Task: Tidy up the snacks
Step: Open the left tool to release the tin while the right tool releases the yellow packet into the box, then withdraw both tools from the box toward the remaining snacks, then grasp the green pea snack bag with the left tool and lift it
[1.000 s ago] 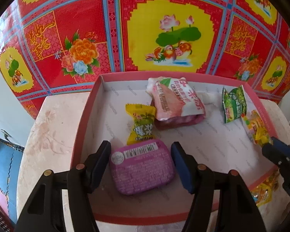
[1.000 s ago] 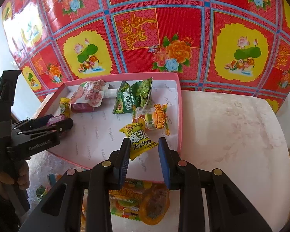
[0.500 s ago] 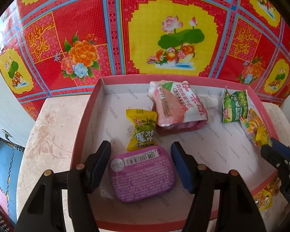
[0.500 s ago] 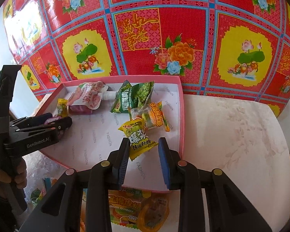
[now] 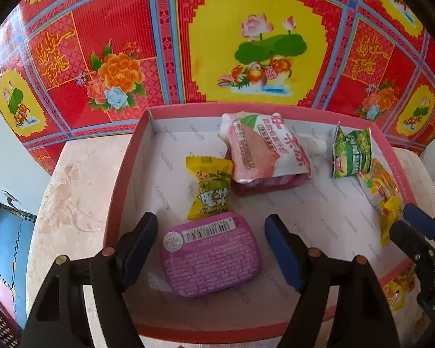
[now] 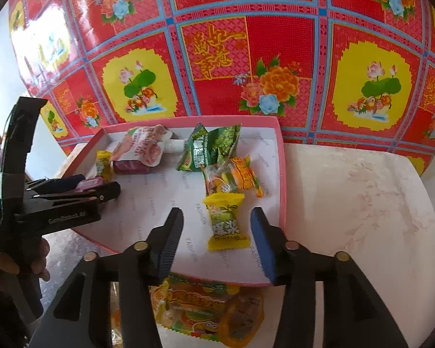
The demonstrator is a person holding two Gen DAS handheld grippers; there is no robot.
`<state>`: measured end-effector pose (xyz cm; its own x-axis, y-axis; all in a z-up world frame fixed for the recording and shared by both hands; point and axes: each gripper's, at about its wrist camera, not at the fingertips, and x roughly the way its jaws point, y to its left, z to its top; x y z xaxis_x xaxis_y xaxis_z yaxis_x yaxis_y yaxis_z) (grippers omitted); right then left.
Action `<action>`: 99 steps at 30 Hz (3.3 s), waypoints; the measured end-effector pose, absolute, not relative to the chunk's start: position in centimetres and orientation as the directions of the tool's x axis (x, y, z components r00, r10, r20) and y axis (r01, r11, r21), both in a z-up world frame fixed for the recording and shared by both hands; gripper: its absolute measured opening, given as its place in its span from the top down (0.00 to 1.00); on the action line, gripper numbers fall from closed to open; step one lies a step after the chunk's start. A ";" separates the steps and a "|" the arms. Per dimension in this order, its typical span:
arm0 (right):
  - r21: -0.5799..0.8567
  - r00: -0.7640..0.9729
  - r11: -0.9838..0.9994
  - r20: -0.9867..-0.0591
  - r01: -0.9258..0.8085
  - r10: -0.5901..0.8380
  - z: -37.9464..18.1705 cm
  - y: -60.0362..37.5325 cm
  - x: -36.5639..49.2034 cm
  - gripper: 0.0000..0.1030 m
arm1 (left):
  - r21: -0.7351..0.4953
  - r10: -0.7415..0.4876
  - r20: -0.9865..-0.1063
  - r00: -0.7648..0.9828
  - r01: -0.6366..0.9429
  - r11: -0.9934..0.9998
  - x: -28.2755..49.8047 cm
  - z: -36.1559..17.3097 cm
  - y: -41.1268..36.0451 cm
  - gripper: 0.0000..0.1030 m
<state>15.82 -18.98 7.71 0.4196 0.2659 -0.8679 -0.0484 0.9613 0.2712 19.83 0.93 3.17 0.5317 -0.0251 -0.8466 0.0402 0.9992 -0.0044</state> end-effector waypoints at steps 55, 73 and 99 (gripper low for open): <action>0.248 0.429 0.968 -0.879 0.037 0.208 10.9 -23.2 5.6 0.38 | -0.062 -0.158 -0.834 0.529 0.194 0.979 6.6 8.1 -1.3 0.17; 0.254 0.380 0.967 -0.896 0.022 0.227 9.3 -22.6 4.4 0.38 | -0.113 -0.214 -0.849 0.484 0.229 0.967 5.8 6.2 -1.3 0.31; 0.173 0.387 0.985 -0.907 -0.011 0.164 9.0 -21.1 4.3 0.26 | -0.042 -0.128 -0.847 0.516 0.176 0.984 6.3 4.6 -0.8 0.50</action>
